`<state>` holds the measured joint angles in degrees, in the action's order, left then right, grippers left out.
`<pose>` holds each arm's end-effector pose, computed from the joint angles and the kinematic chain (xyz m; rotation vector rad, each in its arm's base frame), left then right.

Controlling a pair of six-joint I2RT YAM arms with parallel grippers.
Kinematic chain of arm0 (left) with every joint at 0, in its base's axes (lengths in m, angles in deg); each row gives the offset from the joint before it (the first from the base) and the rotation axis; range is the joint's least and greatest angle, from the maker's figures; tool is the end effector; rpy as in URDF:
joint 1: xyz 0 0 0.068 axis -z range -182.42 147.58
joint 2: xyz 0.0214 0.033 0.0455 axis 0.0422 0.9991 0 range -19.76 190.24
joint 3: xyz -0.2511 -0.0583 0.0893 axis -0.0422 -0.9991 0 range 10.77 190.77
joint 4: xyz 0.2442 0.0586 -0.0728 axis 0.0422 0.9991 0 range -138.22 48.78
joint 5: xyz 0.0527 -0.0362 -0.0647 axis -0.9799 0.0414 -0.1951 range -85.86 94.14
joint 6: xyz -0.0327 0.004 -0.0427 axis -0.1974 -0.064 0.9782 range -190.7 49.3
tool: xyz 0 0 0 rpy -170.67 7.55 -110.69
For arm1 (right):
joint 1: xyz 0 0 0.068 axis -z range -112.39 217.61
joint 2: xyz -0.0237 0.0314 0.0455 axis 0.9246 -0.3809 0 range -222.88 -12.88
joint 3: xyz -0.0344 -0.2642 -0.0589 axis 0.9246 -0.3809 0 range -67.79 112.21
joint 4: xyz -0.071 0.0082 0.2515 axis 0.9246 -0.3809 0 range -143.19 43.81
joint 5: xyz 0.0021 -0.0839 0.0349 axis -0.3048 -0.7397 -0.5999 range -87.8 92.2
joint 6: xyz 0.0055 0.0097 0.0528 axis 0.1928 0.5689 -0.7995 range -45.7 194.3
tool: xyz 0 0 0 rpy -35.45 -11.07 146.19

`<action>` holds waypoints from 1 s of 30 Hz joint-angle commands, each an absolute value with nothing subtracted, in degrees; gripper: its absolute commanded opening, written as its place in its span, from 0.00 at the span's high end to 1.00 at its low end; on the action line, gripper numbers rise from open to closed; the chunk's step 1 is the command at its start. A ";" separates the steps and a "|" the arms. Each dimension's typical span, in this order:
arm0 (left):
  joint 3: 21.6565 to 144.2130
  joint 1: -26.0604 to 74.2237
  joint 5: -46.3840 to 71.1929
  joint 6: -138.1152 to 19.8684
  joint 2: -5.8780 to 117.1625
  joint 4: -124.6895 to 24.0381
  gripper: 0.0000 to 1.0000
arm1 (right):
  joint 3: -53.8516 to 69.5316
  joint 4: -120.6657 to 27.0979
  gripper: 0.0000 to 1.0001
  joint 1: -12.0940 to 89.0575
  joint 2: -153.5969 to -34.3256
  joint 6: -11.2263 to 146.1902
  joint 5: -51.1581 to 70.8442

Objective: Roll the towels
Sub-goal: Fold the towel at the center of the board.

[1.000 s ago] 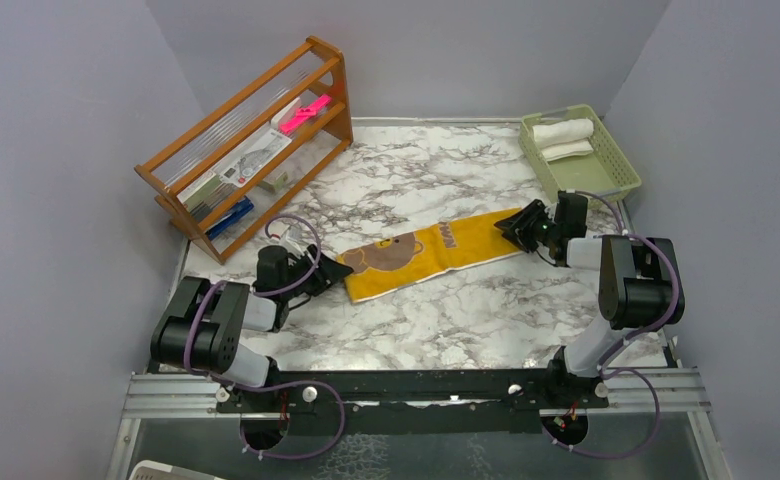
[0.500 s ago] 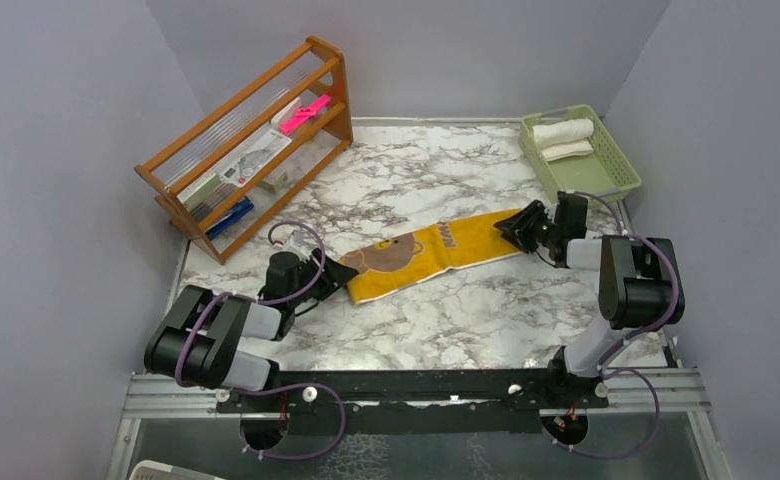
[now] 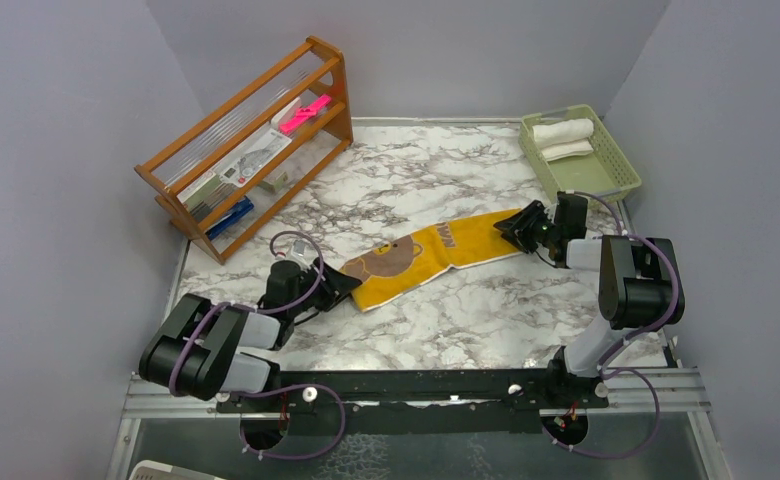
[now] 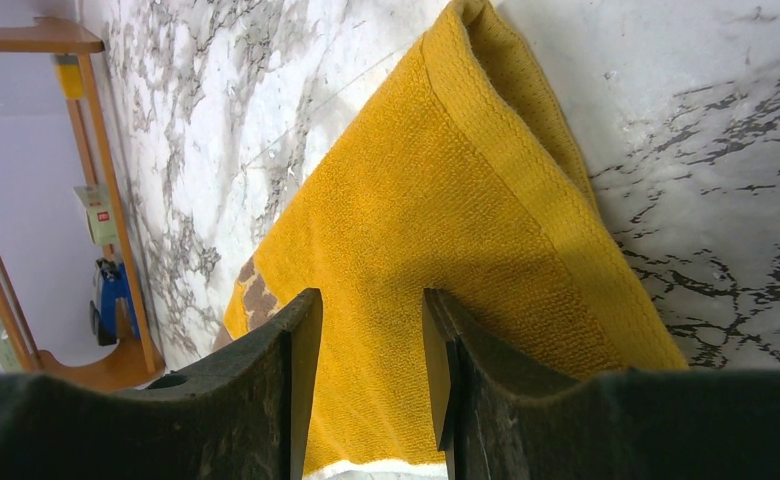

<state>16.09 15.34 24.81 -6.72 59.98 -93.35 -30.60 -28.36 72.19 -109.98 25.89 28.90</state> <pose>0.1773 -0.0700 0.1008 -0.6718 2.1948 -1.1893 0.3061 -0.0086 0.1226 0.8352 2.2369 0.9166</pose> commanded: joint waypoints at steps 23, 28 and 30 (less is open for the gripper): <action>14.52 17.96 20.62 -3.04 57.08 -72.56 0.62 | -31.21 -27.92 0.58 72.08 -108.35 26.18 29.87; 13.49 17.97 18.01 -3.38 51.24 -69.96 0.88 | -31.40 -27.40 0.58 71.96 -108.48 25.95 30.19; 14.92 17.97 16.27 -5.59 49.00 -65.69 0.97 | -31.45 -27.06 0.58 72.00 -108.37 25.83 30.32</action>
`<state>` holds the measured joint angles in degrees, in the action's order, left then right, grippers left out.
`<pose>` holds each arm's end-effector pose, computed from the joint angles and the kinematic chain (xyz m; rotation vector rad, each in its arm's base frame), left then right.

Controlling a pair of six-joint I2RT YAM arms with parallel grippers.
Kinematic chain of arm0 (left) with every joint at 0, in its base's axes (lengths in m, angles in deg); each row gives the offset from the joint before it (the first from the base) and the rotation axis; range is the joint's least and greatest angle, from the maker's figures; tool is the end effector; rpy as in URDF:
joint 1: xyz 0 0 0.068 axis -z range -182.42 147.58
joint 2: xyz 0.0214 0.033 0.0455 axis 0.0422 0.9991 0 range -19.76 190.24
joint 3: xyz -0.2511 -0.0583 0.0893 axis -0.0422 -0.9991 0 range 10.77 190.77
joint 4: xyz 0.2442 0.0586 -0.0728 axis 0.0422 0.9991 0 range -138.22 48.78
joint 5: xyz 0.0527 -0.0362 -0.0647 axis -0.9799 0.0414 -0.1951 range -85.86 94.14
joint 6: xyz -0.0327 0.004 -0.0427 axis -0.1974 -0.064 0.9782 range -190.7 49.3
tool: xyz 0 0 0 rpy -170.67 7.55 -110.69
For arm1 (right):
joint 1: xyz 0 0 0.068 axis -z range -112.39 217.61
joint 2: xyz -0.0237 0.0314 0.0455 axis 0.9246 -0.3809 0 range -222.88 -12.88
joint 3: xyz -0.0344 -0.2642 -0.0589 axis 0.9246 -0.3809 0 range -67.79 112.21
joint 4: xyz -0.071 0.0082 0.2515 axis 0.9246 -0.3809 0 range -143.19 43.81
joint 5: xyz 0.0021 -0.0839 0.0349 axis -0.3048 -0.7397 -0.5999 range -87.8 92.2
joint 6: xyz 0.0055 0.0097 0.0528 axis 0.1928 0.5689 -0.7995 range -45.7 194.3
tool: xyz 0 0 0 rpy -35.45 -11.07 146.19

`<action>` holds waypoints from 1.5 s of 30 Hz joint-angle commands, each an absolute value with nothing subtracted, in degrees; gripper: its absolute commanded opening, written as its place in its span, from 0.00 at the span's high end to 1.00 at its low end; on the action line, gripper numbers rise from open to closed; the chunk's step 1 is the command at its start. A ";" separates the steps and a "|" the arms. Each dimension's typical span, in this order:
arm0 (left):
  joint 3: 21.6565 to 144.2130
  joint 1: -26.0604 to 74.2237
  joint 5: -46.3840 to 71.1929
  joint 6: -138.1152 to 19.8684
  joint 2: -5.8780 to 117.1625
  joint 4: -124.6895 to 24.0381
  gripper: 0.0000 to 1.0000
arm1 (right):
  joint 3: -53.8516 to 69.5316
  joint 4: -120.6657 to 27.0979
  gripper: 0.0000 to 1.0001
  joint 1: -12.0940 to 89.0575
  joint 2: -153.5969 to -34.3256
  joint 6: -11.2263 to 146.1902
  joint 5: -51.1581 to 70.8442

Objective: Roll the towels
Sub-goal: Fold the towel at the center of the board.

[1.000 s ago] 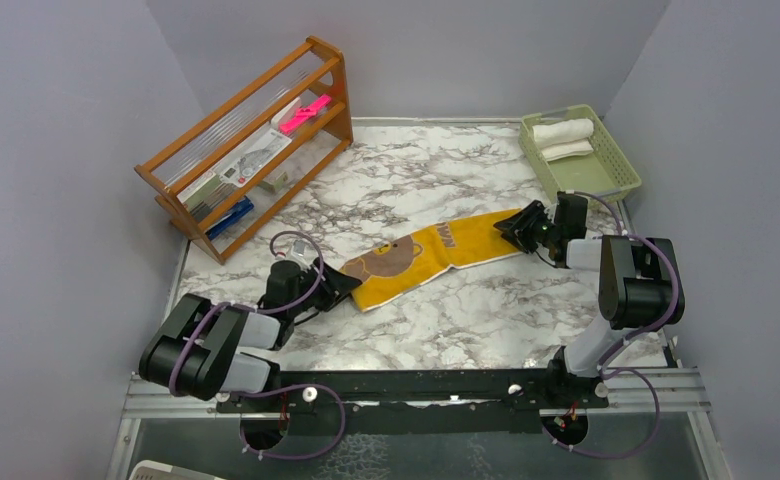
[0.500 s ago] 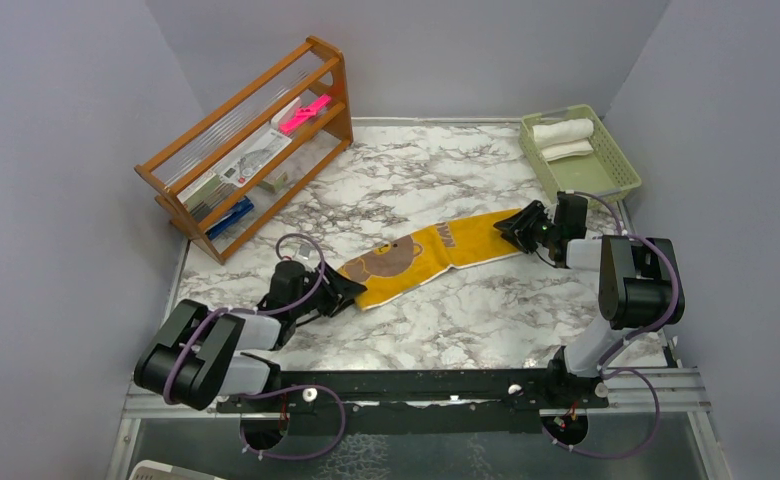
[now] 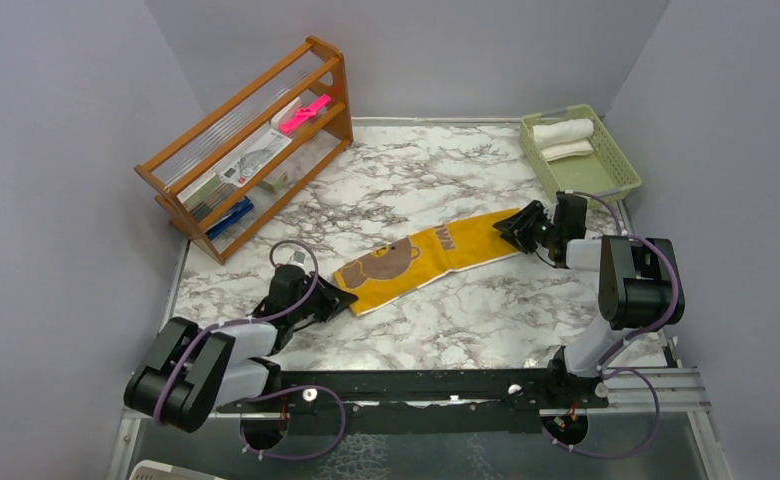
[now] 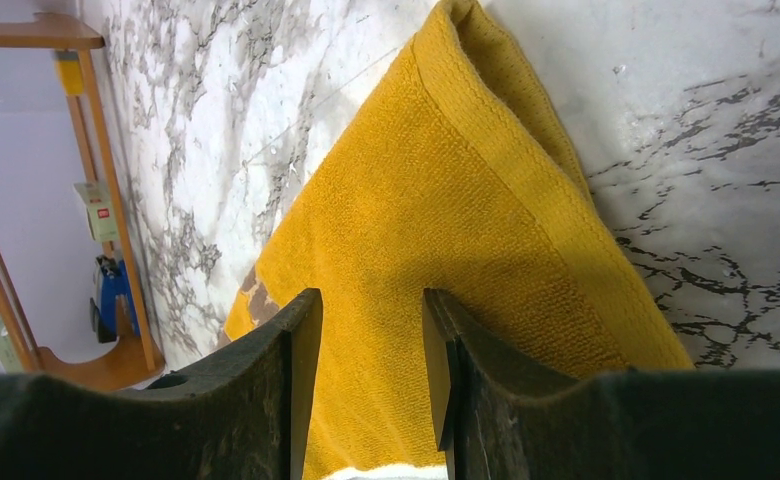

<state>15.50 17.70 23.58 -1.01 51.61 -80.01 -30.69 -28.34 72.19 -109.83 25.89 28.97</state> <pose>0.1614 -0.0717 0.1010 -0.8179 2.2873 -1.1855 0.3057 -0.0085 0.1230 0.8336 2.2360 0.9182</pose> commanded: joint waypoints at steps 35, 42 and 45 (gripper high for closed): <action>78.05 18.85 5.64 -45.33 65.14 -10.57 1.00 | -26.63 -48.50 0.25 54.07 -78.00 40.80 9.41; 93.35 29.51 9.84 -45.88 77.09 -6.37 1.00 | -24.65 -52.73 0.18 54.07 -75.99 43.74 5.04; 98.57 33.08 11.75 -45.32 83.19 -6.09 1.00 | -23.69 -54.72 0.17 54.07 -75.14 43.94 2.90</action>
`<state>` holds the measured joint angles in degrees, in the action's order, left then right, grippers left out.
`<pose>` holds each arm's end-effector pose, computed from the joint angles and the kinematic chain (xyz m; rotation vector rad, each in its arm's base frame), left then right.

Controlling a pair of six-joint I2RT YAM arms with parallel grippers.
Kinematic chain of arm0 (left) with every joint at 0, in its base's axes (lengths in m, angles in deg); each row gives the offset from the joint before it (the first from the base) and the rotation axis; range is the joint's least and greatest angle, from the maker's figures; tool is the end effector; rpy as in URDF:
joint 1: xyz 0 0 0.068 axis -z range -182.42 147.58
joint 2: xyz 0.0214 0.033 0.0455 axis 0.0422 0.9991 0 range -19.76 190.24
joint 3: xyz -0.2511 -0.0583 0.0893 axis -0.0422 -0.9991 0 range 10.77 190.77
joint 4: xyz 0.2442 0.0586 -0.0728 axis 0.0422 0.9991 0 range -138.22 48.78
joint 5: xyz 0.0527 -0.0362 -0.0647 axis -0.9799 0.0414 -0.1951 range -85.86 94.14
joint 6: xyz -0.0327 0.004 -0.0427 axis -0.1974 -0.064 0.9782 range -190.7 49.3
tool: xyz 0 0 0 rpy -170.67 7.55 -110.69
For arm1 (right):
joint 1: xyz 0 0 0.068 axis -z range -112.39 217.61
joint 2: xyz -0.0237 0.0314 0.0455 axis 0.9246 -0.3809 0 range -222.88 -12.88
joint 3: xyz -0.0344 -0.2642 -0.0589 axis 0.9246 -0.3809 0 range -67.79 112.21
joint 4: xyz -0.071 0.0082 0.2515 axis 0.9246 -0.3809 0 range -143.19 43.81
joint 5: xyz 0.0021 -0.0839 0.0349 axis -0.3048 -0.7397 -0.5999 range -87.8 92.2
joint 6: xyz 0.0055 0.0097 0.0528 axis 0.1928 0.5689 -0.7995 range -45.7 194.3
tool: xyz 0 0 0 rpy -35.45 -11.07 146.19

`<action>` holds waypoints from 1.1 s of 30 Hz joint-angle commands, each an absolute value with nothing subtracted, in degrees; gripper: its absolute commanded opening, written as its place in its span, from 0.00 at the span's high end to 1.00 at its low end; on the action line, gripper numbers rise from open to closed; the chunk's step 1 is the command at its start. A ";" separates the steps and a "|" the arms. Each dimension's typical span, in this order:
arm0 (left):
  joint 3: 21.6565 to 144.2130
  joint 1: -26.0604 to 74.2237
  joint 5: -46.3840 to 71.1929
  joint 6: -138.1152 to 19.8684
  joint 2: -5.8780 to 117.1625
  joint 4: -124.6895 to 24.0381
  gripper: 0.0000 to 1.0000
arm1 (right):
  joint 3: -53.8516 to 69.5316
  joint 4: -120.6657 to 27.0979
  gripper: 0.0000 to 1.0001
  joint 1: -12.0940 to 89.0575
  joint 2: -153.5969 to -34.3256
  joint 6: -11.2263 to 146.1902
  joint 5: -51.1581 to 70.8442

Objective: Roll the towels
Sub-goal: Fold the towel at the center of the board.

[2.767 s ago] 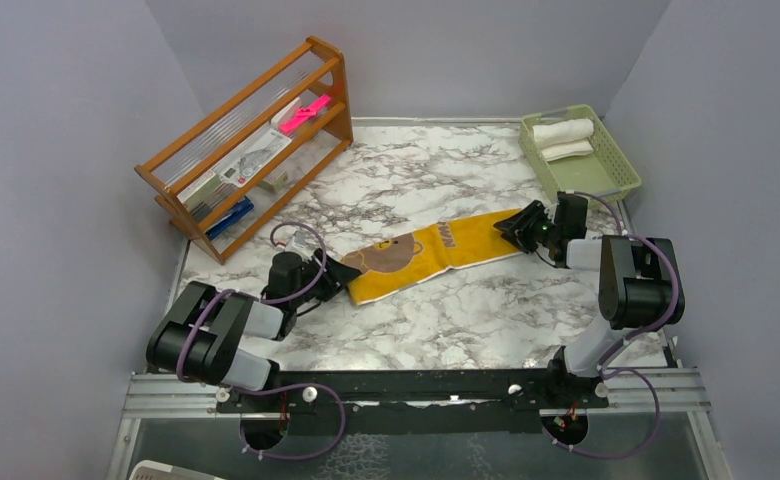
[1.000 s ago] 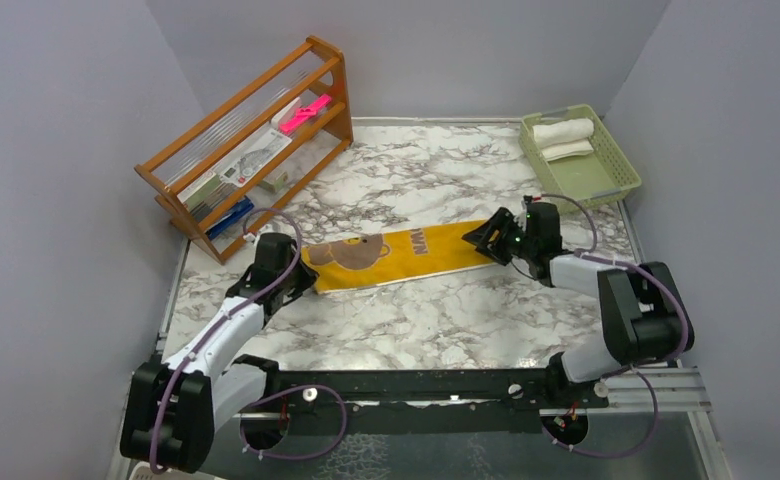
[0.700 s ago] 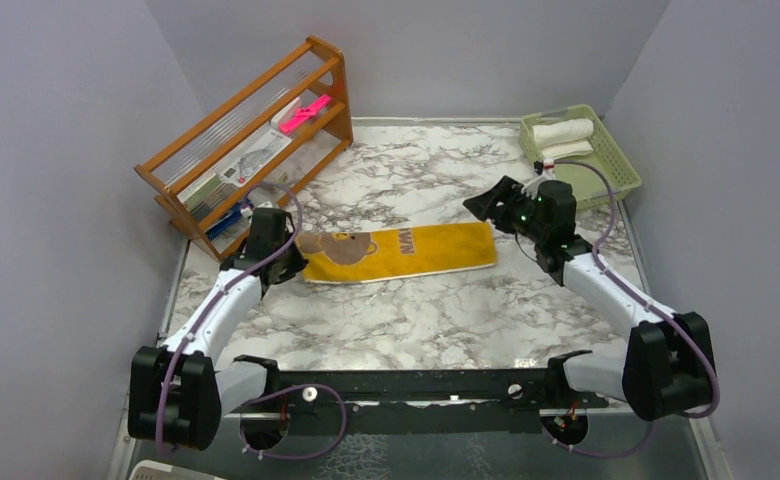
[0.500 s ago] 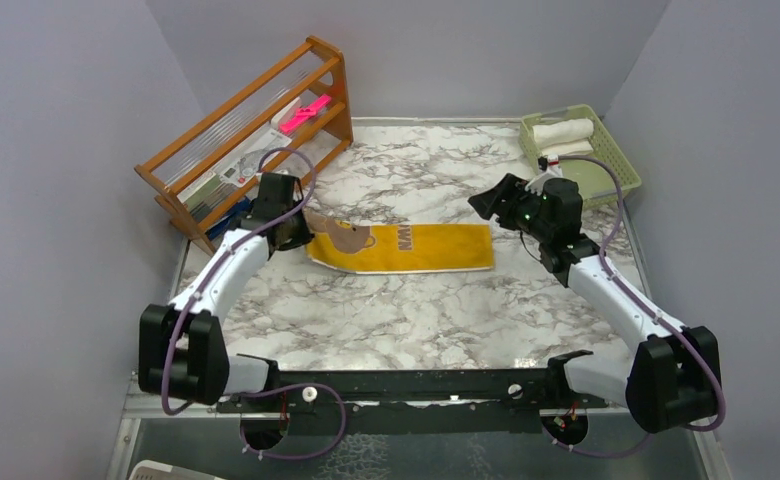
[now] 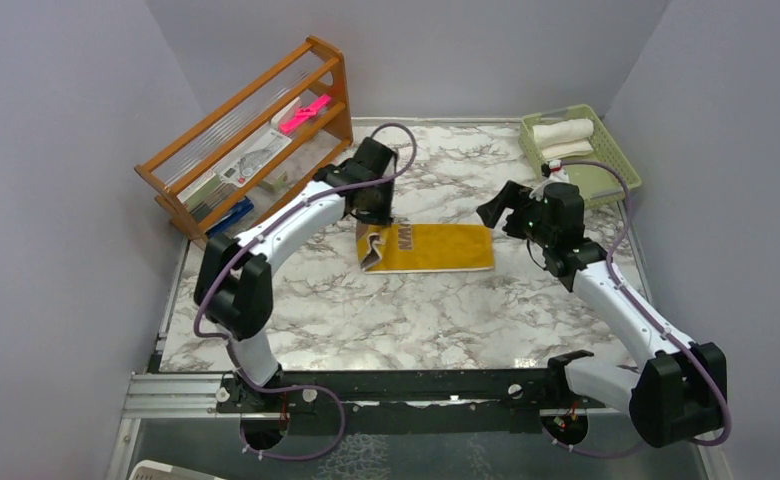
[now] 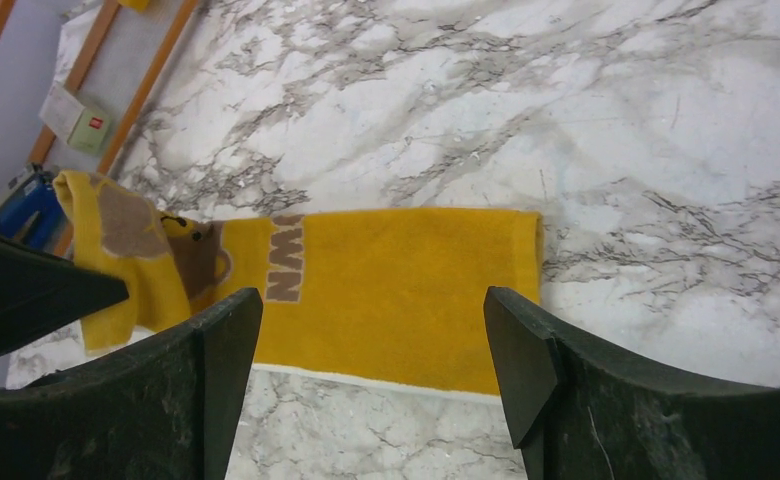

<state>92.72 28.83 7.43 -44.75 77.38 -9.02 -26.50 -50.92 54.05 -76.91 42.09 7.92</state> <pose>0.3142 -0.1931 0.2800 0.1432 2.5803 -0.4624 0.2428 0.0621 0.2610 0.2774 2.0830 0.5926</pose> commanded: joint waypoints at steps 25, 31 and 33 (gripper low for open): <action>120.34 42.96 18.55 -40.94 104.90 -5.86 1.00 | -23.24 -57.22 0.14 54.16 -67.72 43.35 -3.65; 118.45 43.89 22.48 -39.81 106.56 -9.29 0.93 | -24.12 -56.51 0.13 54.16 -67.71 43.53 -3.91; 117.67 43.85 23.32 -39.14 105.73 -11.10 0.89 | -24.50 -56.26 0.12 54.16 -67.76 43.53 -4.04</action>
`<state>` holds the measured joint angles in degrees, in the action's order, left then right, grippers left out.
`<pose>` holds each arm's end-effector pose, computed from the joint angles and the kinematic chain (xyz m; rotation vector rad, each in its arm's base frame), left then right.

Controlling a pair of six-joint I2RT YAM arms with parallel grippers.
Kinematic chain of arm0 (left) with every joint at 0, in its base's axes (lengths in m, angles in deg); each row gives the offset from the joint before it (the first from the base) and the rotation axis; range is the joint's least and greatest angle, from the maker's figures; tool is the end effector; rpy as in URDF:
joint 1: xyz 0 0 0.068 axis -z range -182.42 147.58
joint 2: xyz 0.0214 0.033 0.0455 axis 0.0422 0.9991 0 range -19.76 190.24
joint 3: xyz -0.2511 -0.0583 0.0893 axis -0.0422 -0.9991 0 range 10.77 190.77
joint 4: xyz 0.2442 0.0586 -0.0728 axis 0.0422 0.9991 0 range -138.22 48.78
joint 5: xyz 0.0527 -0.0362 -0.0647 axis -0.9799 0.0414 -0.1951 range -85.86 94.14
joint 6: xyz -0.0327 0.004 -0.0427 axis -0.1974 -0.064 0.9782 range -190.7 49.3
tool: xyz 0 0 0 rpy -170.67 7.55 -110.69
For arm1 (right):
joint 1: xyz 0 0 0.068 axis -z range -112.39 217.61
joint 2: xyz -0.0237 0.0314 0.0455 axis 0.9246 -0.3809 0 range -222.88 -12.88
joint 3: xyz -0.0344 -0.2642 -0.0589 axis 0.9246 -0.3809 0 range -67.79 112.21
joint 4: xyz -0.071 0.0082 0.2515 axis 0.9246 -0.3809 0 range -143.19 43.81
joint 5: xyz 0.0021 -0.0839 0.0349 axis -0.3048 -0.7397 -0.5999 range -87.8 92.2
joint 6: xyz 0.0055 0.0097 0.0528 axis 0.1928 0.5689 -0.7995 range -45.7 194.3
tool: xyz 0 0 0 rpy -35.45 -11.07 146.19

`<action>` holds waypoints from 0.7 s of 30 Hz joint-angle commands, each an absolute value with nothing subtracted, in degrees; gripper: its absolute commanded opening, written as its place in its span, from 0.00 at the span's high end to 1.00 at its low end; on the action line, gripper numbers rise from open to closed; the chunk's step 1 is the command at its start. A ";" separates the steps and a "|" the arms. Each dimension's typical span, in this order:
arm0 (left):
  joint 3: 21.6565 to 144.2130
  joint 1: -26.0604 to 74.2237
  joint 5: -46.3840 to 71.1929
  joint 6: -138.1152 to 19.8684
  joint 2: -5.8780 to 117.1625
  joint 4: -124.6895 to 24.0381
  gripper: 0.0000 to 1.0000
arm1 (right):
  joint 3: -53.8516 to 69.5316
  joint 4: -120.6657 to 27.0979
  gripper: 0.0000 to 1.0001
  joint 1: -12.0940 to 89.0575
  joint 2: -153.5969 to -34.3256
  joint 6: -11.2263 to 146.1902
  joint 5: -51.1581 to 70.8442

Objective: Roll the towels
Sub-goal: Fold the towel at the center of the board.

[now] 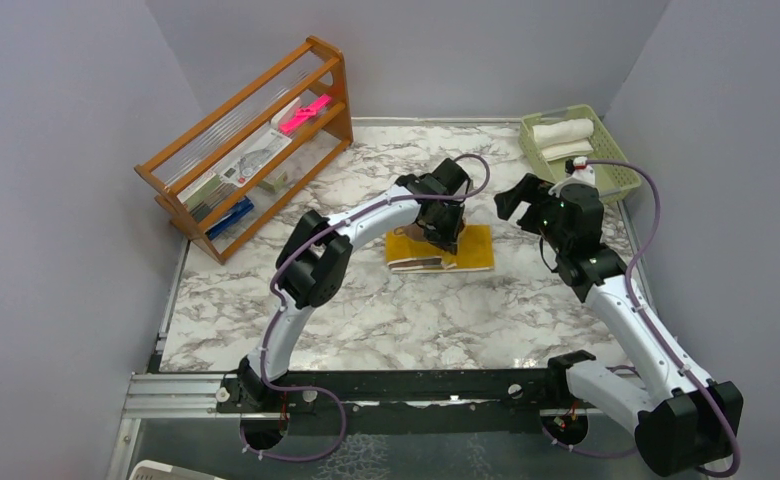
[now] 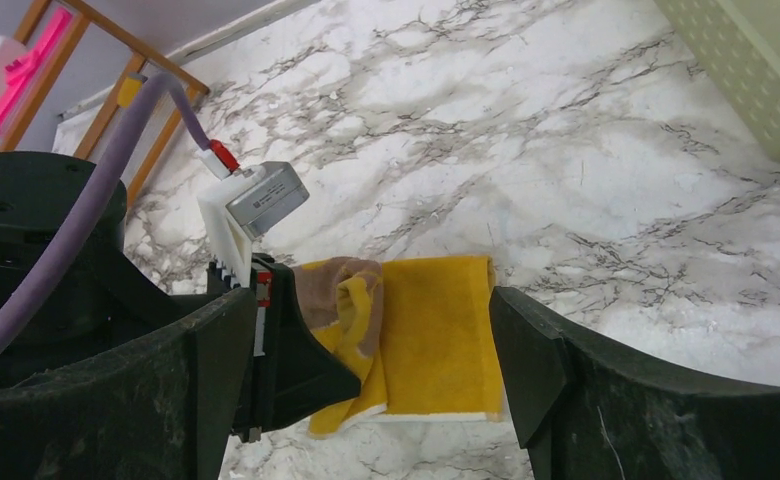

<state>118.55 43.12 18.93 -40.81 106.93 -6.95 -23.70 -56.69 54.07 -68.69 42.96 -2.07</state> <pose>0.3317 -0.3510 0.2084 0.4754 2.7519 -0.7411 0.2194 0.0500 0.2994 0.3558 1.9513 0.4401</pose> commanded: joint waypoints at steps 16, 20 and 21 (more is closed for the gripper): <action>97.47 33.60 32.43 -37.39 83.76 -32.55 0.39 | -31.65 -48.04 0.09 55.80 -77.13 40.66 1.38; 89.69 33.00 27.57 -39.92 81.98 -34.88 0.40 | -32.31 -44.69 0.13 56.10 -81.75 40.83 5.00; 88.35 33.04 26.63 -40.47 81.89 -35.62 0.41 | -32.09 -43.99 0.14 56.11 -82.76 41.38 5.90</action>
